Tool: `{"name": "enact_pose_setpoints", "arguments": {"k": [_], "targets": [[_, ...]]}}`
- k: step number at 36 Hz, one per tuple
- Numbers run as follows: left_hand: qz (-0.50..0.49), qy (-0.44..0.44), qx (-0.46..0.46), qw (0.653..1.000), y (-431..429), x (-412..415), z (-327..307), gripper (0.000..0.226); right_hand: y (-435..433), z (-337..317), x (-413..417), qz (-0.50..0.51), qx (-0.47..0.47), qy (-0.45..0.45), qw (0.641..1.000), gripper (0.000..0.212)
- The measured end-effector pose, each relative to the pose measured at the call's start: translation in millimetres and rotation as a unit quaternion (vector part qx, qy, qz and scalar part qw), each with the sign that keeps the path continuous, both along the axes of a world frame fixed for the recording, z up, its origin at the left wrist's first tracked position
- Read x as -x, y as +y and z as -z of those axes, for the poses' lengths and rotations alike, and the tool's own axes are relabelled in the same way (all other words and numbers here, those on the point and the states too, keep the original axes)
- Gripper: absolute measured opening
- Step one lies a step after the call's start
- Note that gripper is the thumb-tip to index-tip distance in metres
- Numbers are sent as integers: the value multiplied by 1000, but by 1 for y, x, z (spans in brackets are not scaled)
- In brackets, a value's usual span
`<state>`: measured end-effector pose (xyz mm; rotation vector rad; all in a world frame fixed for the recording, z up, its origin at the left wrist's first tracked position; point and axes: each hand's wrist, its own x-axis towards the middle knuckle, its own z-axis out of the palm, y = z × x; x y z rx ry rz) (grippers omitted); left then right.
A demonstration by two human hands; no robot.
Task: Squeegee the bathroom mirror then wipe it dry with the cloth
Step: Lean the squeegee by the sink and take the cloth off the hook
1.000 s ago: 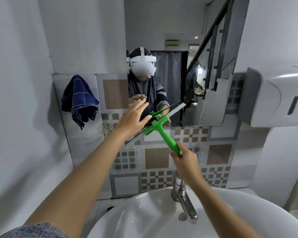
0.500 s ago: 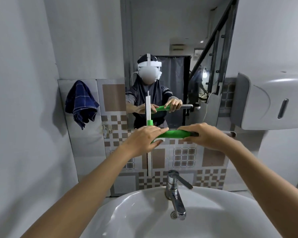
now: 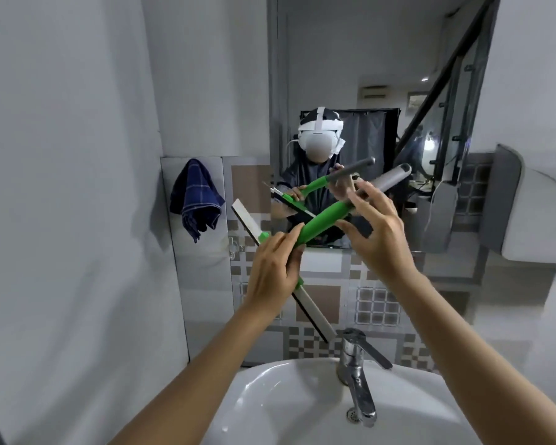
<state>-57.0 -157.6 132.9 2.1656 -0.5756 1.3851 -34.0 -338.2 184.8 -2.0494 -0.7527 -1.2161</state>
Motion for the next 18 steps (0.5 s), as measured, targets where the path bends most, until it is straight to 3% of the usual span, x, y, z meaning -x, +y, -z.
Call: {"name": "enact_pose_setpoints", "arguments": {"k": [3, 6, 10, 13, 18], "targets": [[-21, -7, 58, 998, 3, 9, 7, 42, 37, 5, 11, -28, -139, 55, 988, 60], [-39, -2, 97, 995, 8, 16, 14, 41, 69, 8, 18, -75, -216, 139, 964, 65], [-57, 6, 134, 989, 18, 26, 19, 40, 100, 7, 21, -217, -308, 233, 897, 59], [-70, 16, 137, 988, 31, 30, 24, 40, 118, 9, 18, -297, -338, 284, 847, 61], [-75, 69, 119, 988, 65, 27, 39, 43, 144, 18, 12, -323, -320, 324, 830, 68]]}}
